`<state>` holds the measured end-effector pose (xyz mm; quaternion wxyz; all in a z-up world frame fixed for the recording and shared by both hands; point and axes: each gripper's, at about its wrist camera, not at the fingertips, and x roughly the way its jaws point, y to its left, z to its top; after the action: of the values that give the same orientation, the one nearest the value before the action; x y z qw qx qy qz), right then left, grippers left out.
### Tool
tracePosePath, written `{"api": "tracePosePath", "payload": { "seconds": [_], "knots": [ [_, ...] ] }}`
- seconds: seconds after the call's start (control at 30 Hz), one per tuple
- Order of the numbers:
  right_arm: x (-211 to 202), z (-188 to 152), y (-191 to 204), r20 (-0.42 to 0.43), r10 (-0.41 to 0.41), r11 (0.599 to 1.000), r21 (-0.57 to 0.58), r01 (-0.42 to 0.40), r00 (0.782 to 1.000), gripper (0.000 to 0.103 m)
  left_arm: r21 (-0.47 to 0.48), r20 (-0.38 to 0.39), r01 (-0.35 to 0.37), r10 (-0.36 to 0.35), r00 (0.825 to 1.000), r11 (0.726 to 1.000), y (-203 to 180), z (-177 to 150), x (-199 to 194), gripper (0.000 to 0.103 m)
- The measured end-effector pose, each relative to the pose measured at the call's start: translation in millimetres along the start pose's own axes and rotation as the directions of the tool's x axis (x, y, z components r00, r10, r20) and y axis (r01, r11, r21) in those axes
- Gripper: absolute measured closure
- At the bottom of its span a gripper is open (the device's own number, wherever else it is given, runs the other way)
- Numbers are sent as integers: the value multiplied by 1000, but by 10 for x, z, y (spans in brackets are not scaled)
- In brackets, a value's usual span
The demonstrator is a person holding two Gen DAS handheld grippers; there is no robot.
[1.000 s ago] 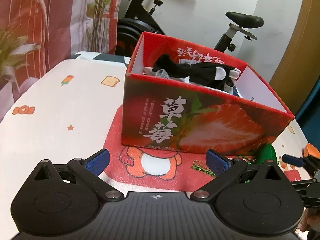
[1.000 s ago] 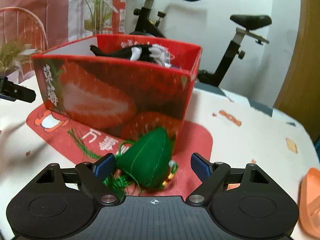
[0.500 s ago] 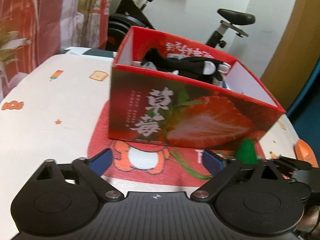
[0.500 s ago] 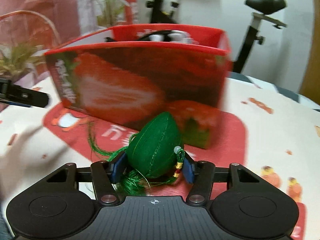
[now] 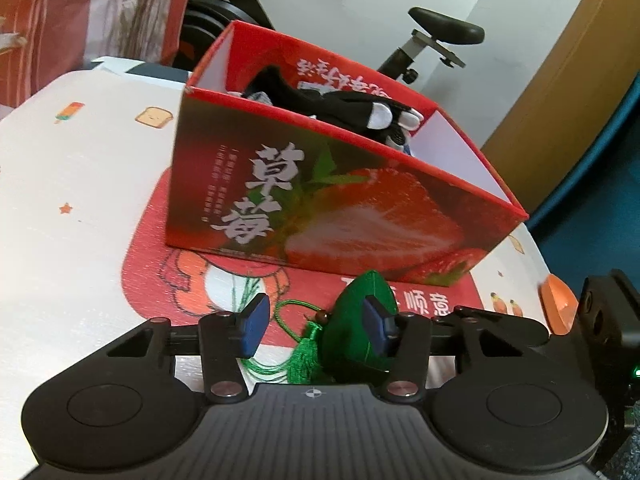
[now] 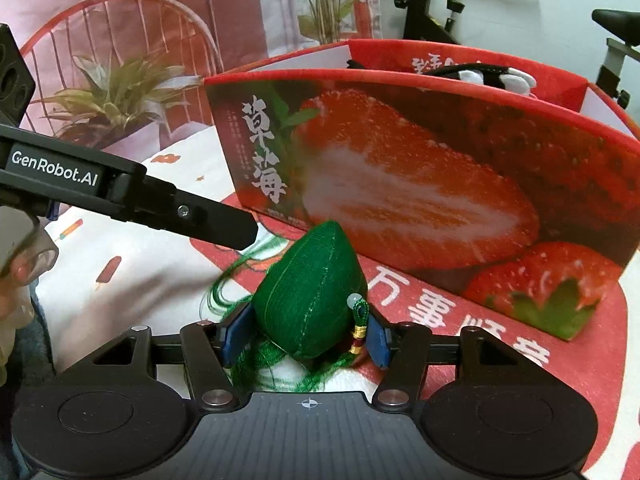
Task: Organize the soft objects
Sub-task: 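Close both grippers on the green ornament, then lift the green ornament with both grippers over the red box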
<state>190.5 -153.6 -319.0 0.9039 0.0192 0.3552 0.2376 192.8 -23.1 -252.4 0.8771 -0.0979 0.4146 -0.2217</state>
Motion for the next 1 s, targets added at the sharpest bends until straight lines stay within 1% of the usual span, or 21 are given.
{"api": "tracePosePath", "payload": {
  "seconds": [0.07,0.27,0.4,0.53,0.63,0.7,0.77,0.8,0.9,0.97,1.0],
  "knots": [
    [-20,-19,-21,-10,-3,1000,4,3,1000,47,-1,-8,12,-12,1000,1000,-5,-4,22,50],
    [-154,-92,-107,6,-23,999,29,23,1000,47,18,-46,47,-46,998,999,-79,-22,154,52],
    [-215,-101,-169,20,-34,998,47,33,999,47,5,-84,86,-85,993,996,-87,-26,292,52],
    [-243,-90,-178,29,-44,999,27,43,999,48,-17,-108,119,-121,987,993,-65,-48,403,52],
    [-224,-66,-154,30,-39,999,15,38,999,50,-46,-112,145,-149,982,988,-17,-69,463,53],
    [-198,-54,-147,24,-33,999,10,32,999,53,-55,-118,159,-164,979,986,-2,-71,508,57],
    [-159,-41,-137,20,-24,1000,7,24,1000,54,-74,-131,168,-176,976,983,8,-61,531,59],
    [-142,-31,-128,15,-25,1000,8,25,1000,56,-66,-134,172,-179,975,983,0,-41,525,59],
    [-191,6,-106,27,-21,1000,13,21,999,57,-55,-110,203,-208,972,978,-20,54,430,59],
    [-296,67,-81,60,-23,1000,4,23,998,57,-58,-85,227,-232,969,972,-37,128,302,59],
    [-353,110,-73,76,-21,1000,0,21,997,57,-52,-60,242,-245,968,969,-53,190,221,59]
  ]
}}
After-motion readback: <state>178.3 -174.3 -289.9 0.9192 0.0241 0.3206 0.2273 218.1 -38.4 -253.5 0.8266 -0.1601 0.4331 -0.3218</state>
